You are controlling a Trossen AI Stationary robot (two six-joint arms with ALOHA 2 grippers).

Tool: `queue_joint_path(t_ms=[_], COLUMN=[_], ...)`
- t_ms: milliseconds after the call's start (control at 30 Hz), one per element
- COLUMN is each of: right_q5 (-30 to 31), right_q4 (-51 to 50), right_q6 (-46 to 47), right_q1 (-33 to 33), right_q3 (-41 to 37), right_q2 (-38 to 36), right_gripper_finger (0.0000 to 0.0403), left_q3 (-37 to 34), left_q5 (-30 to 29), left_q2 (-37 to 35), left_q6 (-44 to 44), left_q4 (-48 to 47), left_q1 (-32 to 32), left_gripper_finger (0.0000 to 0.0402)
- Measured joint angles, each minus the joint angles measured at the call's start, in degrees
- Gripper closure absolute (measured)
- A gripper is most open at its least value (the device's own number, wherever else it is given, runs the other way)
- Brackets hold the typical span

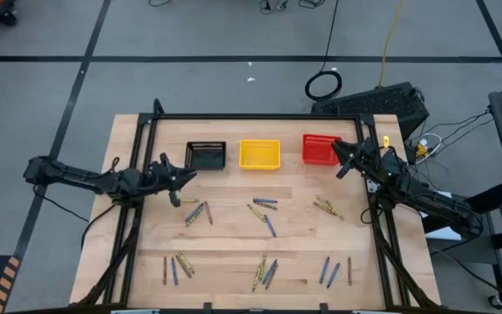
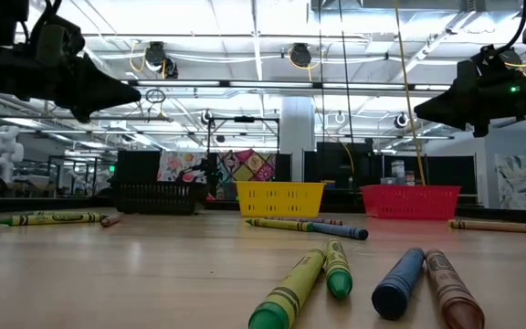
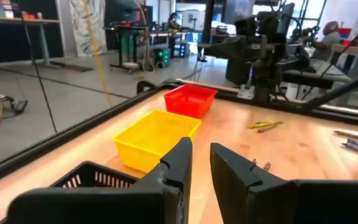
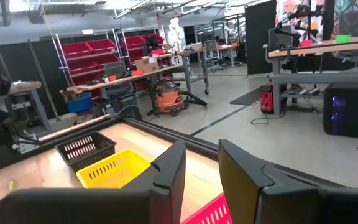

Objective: Sort crayons
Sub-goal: Put the brown crayon into the red bin

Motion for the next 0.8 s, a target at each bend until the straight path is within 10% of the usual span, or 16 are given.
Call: queue_joint_path(t_ms=[800], right_q5=[-3.8], right_q4=[-0.1], right_q6=[0.3], right_q1=[0.0], right_q3=[0.0], right_q2=[0.0], right_gripper_finger=[0.0258], left_q3=[2.6], left_q5=[1.9], left_q2=[1.8], left_q6=[9.4], left_q4=[-0.1], left_q1=[0.0], left_gripper_finger=[0.0338])
